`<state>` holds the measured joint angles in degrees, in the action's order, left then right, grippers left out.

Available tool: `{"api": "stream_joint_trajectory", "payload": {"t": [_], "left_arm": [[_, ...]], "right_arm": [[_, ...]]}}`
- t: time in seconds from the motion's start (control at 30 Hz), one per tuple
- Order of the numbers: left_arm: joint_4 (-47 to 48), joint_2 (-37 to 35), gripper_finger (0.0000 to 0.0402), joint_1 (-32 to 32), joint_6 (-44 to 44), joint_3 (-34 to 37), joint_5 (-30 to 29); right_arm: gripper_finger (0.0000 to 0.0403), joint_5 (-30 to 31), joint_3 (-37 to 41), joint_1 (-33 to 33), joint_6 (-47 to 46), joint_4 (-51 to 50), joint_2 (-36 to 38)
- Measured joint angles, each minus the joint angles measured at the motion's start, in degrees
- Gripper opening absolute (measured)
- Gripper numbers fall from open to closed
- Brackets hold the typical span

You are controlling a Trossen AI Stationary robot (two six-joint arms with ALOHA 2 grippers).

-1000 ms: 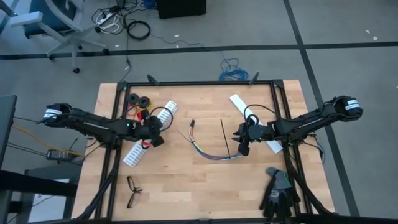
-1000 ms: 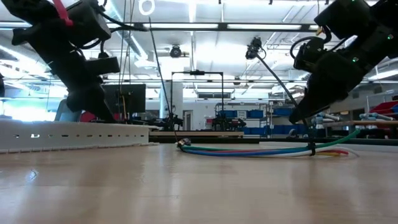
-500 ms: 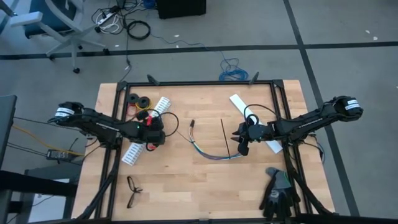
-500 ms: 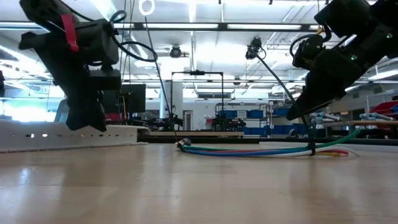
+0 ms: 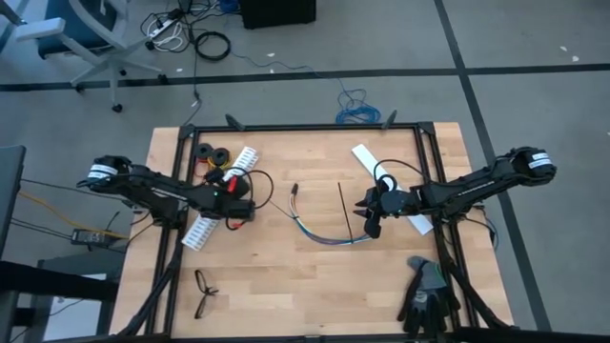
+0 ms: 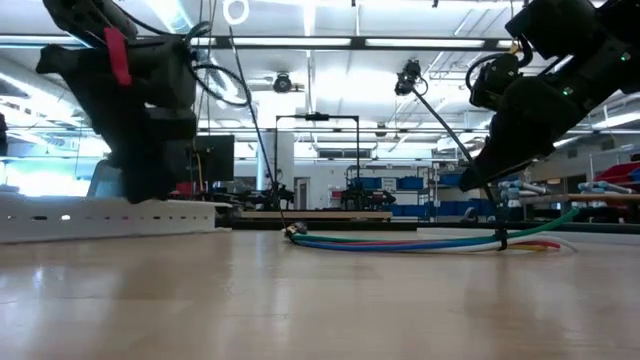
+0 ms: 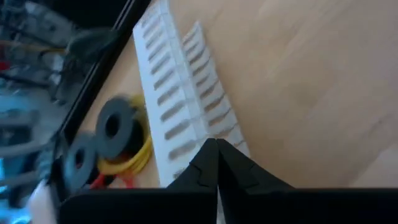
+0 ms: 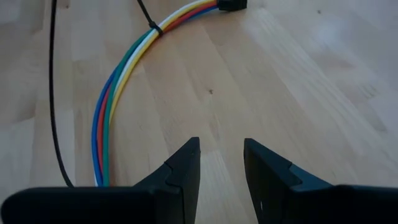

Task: Ziptie cables
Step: Prepare the white cable duct

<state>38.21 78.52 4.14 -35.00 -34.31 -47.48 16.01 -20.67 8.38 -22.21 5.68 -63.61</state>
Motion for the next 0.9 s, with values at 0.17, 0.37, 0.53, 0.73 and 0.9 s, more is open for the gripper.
{"api": "stream_joint_trajectory", "payload": {"t": [0.17, 0.37, 0.53, 0.73, 0.9], "left_arm": [[-14.6, 0.0, 0.0002, -0.1, 7.8, 0.0, 2.0], [-29.3, 0.0, 0.0001, -1.6, 16.2, -0.1, 4.6], [-22.6, -0.6, 0.0001, -1.9, 16.8, -3.4, -3.3], [3.9, -0.9, 0.0001, -1.0, 9.6, -16.4, -5.2], [20.6, -1.0, 0.0001, 3.0, -2.9, -21.2, -0.6]], "right_arm": [[0.0111, 0.0, 0.0, 0.0, 0.4, 0.7, 0.0], [0.0111, 0.1, 0.0, 0.0, 0.9, 1.2, 0.0], [0.0111, 0.5, 0.0, 0.0, 0.9, 1.1, 0.0], [0.0111, 0.6, 0.0, 0.0, 0.9, 1.1, 0.0], [0.0111, 0.7, 0.0, 0.0, 0.9, 0.8, 0.0]]}}
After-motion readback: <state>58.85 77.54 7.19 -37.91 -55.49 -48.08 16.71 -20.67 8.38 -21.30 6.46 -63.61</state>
